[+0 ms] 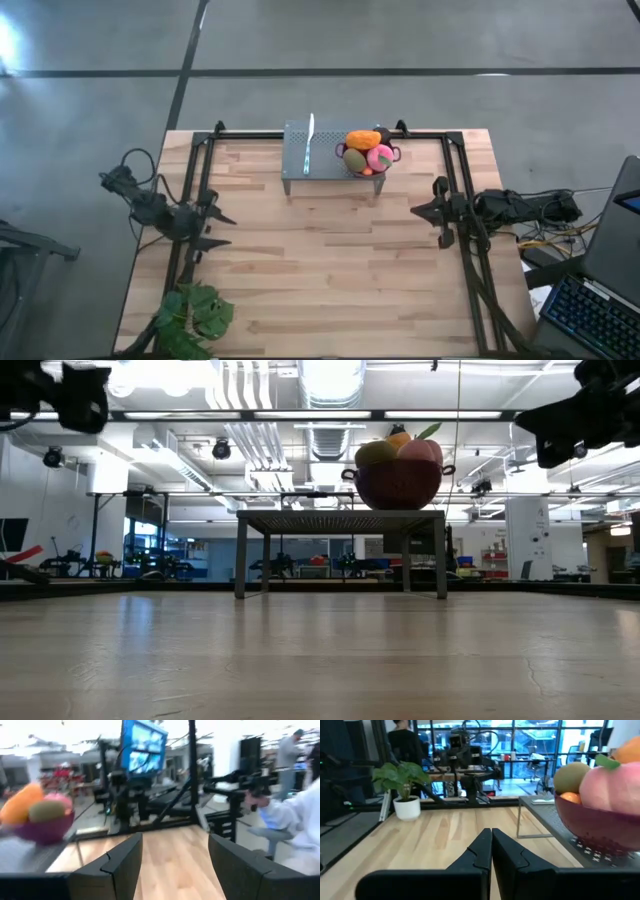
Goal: Pick & Place Fruit
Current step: Return to Home Position
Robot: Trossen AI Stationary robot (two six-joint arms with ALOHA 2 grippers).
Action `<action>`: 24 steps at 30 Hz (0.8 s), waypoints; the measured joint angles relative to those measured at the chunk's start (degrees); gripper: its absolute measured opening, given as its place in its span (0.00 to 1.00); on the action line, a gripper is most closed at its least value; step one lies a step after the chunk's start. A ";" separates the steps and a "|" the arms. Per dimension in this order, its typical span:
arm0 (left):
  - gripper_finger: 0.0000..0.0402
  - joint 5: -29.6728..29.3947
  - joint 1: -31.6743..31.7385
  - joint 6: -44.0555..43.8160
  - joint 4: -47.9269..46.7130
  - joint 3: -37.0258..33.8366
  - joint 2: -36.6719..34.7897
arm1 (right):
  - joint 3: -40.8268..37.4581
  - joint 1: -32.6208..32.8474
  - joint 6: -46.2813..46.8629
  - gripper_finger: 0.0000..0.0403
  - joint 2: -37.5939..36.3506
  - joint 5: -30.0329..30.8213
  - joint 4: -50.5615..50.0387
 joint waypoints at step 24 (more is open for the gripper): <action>0.58 12.64 21.37 -6.37 1.29 -7.69 -0.34 | 2.12 -23.25 -1.32 0.02 6.60 -17.78 1.89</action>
